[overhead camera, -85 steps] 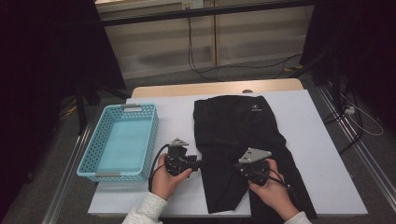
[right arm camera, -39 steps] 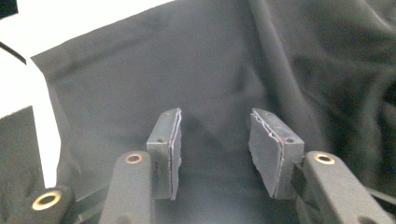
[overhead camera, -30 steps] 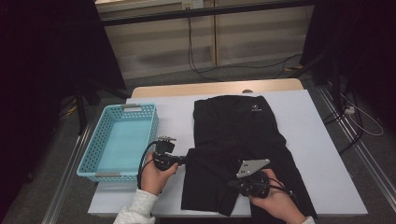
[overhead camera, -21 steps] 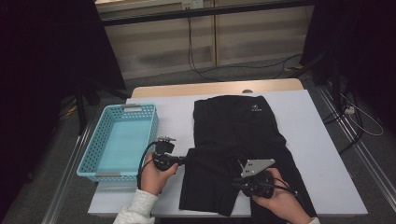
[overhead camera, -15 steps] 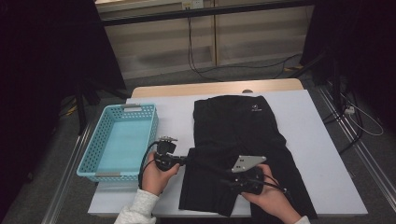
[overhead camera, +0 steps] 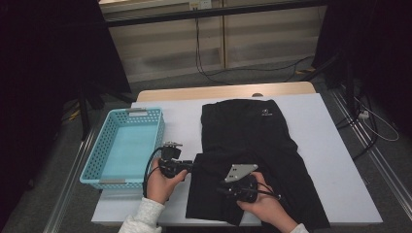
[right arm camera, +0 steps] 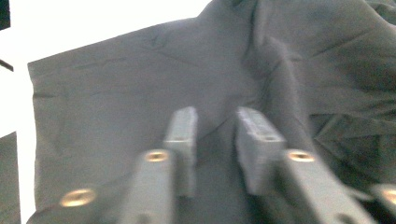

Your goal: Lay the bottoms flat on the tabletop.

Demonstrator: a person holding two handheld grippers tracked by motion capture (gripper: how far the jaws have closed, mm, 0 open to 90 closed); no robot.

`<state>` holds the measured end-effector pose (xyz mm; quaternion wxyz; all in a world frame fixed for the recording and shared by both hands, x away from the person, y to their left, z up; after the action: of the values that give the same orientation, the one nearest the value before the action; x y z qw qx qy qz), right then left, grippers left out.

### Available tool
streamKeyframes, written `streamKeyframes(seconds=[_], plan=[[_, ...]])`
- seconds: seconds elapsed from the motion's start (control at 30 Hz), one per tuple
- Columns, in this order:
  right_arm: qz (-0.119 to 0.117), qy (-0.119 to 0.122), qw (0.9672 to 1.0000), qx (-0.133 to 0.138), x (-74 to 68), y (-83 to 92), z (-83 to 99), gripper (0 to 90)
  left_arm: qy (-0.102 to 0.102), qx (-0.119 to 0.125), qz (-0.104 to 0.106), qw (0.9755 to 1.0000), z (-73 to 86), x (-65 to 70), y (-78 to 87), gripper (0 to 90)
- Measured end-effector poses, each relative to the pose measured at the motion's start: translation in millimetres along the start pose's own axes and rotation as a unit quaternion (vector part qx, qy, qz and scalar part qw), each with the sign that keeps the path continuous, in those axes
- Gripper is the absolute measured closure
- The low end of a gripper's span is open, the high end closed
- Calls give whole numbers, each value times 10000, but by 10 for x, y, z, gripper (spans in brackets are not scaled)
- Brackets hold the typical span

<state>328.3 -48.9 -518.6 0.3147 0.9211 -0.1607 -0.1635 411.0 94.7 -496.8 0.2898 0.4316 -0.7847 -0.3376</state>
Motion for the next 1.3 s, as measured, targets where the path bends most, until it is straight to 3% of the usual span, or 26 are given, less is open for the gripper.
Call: streamKeyframes(seconds=[0.03, 0.07, 0.43, 0.47, 0.57, 0.7, 0.73, 0.77, 0.8, 0.83, 0.87, 1.0, 1.13, 1.2, 1.3], plan=[[0, 0, 10000, 0, 0, 0, 0, 766, 0, 0, 0, 10000, 0, 0, 0, 528], [-146, -31, 9999, 13, -14, 5, 10, 883, 4, 143, -18, 9999, -32, 3, 9, 516], [-743, -44, 9971, -187, -202, 98, 101, 881, -5, 208, 14, 9998, -59, 20, 27, 491], [-407, 87, 9990, -163, -177, 121, 73, 725, 7, 226, 13, 9997, -66, 25, 26, 488], [-373, 154, 9991, 106, -188, 83, -30, 599, 23, 253, -9, 9997, -78, 20, 23, 463], [-450, 46, 9989, 153, -200, -60, -84, 507, -13, 326, -94, 9994, -102, -1, 5, 398], [-361, 171, 9991, 114, -192, -164, -71, 524, -20, 365, -109, 9993, -112, -6, 7, 395], [-361, 171, 9991, 114, -192, -164, -71, 524, -20, 365, -109, 9993, -112, -6, 7, 391], [-198, 233, 9995, 42, -194, -174, -79, 616, -33, 410, -129, 9991, -123, -8, 18, 392], [-198, 233, 9995, 42, -194, -174, -79, 616, -33, 410, -129, 9991, -123, -8, 18, 396], [-228, 244, 9994, 70, -198, -170, -79, 884, -9, 426, -124, 9990, -129, -7, 25, 398], [-327, 175, 9993, 68, -223, -156, -71, 895, -33, 430, -139, 9990, -126, -5, 26, 399], [-785, 163, 9968, -15, -388, -142, -50, 892, -62, 472, -130, 9988, -134, 6, 14, 372], [-1004, 235, 9946, -69, -457, -149, -43, 859, -56, 425, -92, 9990, -124, 14, 3, 359], [-818, 140, 9965, 67, -401, -121, -86, 587, -57, 429, -112, 9990, -117, 19, -11, 327]])
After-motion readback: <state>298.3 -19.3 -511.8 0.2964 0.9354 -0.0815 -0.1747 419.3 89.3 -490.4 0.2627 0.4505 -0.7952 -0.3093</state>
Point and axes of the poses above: each handheld gripper's, and its own axes: y roughly backward along the jaws, z roughly out of its underside, x roughly to its right, the point moved 8 cm from there along -y, roughly forward along the jaws, and after that the axes turned 14 degrees about -z, right-handed, at the moved point
